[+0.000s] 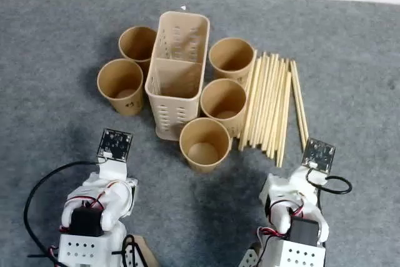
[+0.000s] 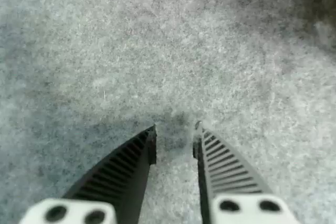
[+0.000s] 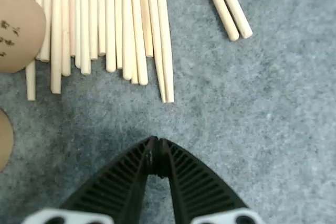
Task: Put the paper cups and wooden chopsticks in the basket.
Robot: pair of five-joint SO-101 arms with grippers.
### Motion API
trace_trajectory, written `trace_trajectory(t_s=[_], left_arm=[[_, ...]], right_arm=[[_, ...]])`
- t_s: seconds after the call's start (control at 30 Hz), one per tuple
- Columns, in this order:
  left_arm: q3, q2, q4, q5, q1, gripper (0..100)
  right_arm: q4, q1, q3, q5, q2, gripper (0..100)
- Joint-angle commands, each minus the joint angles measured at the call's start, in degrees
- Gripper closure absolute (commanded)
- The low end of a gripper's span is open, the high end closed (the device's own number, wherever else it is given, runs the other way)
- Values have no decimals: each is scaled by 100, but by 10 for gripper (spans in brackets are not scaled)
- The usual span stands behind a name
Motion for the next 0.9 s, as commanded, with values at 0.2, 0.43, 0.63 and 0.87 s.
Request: trace_trajectory(t_s=[0.2, 0.43, 0.63, 0.87], left_arm=[[-1042, -66, -1345, -2347, -1349, 849], [-3864, 453, -352, -2277, -1727, 849], [-6360, 3363, 202, -2233, -1727, 848], [-10422, 7741, 1011, -1380, -1719, 790]], right_arm=[[-1182, 180, -1244, 2708, -57, 988], [-919, 145, -2835, 2646, 1771, 923], [-1253, 127, -3644, 1565, 3811, 923], [-2958, 92, -2211, 809, 4084, 923]])
